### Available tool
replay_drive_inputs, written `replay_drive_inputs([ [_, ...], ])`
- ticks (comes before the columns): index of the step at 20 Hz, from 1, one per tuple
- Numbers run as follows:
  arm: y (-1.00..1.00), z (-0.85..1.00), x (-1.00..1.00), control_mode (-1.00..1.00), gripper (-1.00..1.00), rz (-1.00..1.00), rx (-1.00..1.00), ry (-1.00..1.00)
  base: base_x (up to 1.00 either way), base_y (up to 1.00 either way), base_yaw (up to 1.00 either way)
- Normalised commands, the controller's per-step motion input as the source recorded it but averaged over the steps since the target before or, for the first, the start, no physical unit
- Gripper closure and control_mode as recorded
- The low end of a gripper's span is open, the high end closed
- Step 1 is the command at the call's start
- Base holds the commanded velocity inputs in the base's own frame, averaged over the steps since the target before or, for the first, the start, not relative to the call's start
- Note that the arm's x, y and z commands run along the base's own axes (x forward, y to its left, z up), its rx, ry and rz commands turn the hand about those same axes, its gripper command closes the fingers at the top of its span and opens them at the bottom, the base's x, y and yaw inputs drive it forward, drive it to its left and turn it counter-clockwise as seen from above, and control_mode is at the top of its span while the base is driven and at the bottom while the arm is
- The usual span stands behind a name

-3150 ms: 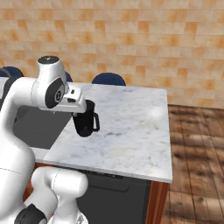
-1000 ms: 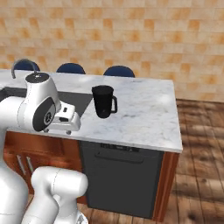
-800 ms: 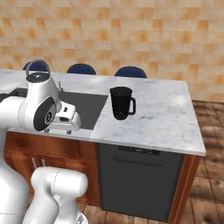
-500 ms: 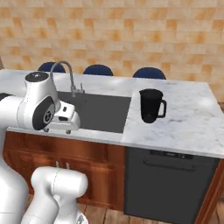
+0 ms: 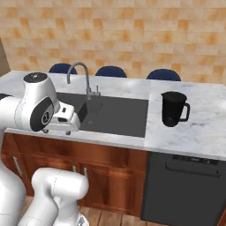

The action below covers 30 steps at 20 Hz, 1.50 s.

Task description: Turn on the sink faucet and place the jug under the water for a few seconds to fill it up.

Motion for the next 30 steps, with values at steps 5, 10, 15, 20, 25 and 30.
replay_drive_inputs([
  [5, 0.0, 0.0, 0.0, 1.0, -1.0, 0.0, 0.0, 0.0, 0.44, -0.01, 0.0],
  [10, 0.0, 0.0, 0.0, 1.0, -1.0, 0.0, 0.0, 0.0, 0.49, -0.05, 0.0],
  [15, 0.0, 0.0, 0.0, 1.0, -1.0, 0.0, 0.0, 0.0, 0.49, -0.16, -0.01],
  [20, 0.0, 0.0, 0.0, 1.0, -1.0, 0.0, 0.0, 0.0, 0.51, -0.29, -0.01],
  [25, 0.0, 0.0, 0.0, 1.0, -1.0, 0.0, 0.0, 0.0, 0.52, -0.31, 0.0],
  [30, -0.15, 0.0, 0.26, -1.0, -1.0, 0.0, 0.01, 0.0, 0.1, -0.06, 0.0],
])
